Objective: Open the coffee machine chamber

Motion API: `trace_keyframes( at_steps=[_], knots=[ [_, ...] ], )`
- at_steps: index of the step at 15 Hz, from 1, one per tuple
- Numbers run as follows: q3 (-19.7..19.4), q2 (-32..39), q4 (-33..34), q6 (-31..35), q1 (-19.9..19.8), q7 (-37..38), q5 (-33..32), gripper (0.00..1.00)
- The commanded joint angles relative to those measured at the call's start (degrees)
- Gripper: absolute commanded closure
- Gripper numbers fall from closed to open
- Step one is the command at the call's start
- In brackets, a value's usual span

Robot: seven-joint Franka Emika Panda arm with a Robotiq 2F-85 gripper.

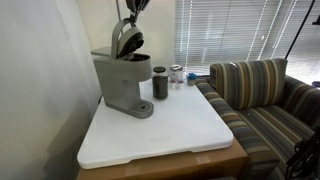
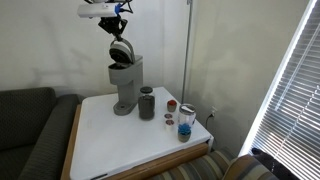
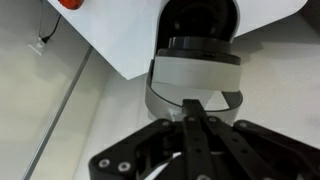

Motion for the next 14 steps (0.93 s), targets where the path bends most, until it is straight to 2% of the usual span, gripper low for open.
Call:
trace_keyframes(
  at_steps=[1, 8, 14],
  knots=[
    [1.26, 6.4, 9.51, -6.24, -1.17, -3.17, 1.4, 1.0],
    [1.1, 13.82, 23.21, -16.16, -0.26, -3.43, 0.97, 1.0],
    [1.13, 18.53, 31.65, -21.98, 0.31, -3.57, 0.97, 1.0]
  ],
)
